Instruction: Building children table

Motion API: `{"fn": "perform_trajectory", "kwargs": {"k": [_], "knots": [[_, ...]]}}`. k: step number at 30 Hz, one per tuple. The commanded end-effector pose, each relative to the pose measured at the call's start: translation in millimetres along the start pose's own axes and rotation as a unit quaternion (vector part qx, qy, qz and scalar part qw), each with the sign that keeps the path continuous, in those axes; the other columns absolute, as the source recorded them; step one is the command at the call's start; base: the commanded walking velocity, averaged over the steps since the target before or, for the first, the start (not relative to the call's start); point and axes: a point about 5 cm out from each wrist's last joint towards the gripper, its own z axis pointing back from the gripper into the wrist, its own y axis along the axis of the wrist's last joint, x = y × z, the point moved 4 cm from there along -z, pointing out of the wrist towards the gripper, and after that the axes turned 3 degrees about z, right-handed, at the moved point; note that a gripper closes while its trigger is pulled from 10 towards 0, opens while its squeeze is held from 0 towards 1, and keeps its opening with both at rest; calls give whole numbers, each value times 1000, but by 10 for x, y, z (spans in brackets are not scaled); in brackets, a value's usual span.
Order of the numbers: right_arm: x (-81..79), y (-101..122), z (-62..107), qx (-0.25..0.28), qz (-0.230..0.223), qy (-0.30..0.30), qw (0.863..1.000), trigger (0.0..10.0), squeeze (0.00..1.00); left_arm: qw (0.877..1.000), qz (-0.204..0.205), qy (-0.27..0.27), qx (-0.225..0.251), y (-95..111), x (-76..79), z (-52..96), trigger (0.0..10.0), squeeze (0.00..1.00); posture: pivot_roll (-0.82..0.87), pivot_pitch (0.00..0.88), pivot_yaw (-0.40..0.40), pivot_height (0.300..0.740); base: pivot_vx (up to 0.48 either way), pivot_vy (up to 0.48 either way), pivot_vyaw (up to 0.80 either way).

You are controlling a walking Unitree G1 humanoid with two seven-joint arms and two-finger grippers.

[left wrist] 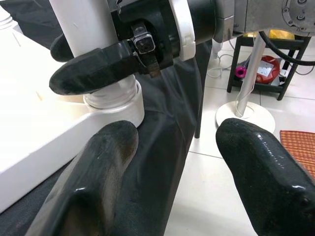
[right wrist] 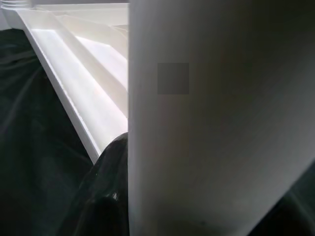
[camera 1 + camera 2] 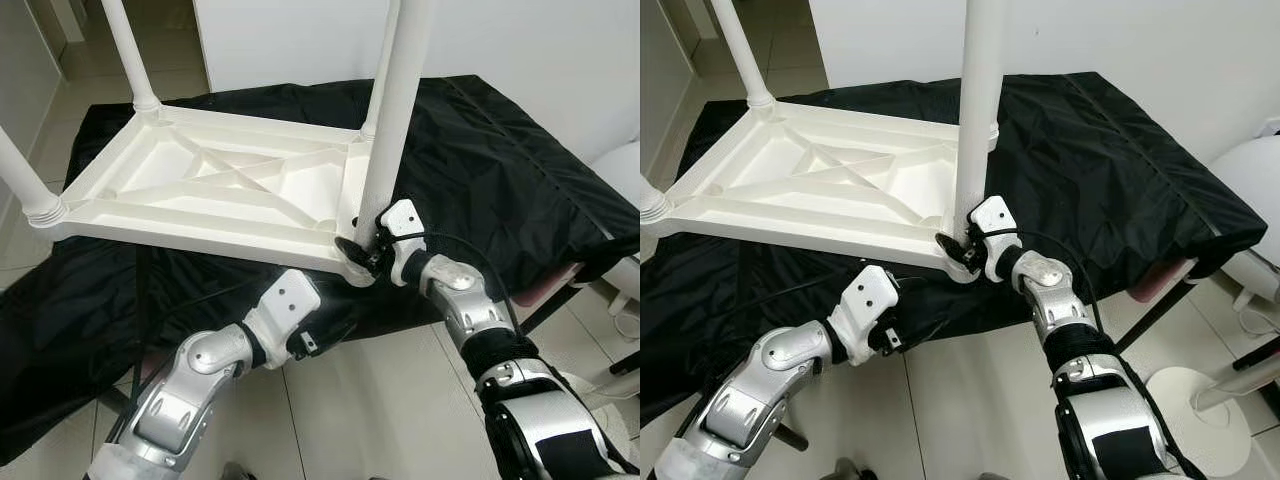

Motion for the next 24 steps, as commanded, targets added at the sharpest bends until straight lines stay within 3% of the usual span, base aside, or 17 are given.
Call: {"fn": "perform_trajectory", "kwargs": {"k": [1,4,5,11,16,17,18,20,24], "knots": [[-117,-127,-4,-26,9,32,999,0,0,1000,-4,14,-4,-8,-32,23,10000,0,-30,47,1,740,0,0,0],[-105,-152,7,-28,7,32,999,0,0,1000,-3,13,-3,-7,-28,20,10000,0,-34,49,4,740,0,0,0],[-97,-159,7,-29,4,29,999,10000,0,1000,-3,12,-3,-6,-28,20,10000,0,-38,51,4,740,0,0,0],[-29,-161,2,-26,-27,-9,999,10000,0,1000,-3,12,-3,-3,-30,18,10000,0,-39,53,0,740,0,0,0],[24,-183,-39,-39,-45,-87,994,10000,0,1000,-1,12,-3,-13,-15,12,10000,0,-44,58,-4,740,0,0,0],[48,-167,-45,-36,-62,-124,990,10000,0,1000,0,13,-3,-15,-12,13,10000,0,-43,65,-9,740,0,0,0],[48,-167,-45,-36,-62,-124,990,10000,0,1000,0,13,-3,-15,-12,13,10000,0,-43,65,-9,740,0,0,0],[70,-125,-23,-28,-96,-202,974,10000,0,1000,4,16,-3,-21,-4,20,10000,0,-42,75,-14,740,0,0,0],[50,-94,-3,-25,-100,-235,967,10000,0,1000,6,17,-3,-25,6,27,10000,0,-44,79,-13,740,0,0,0]]}}
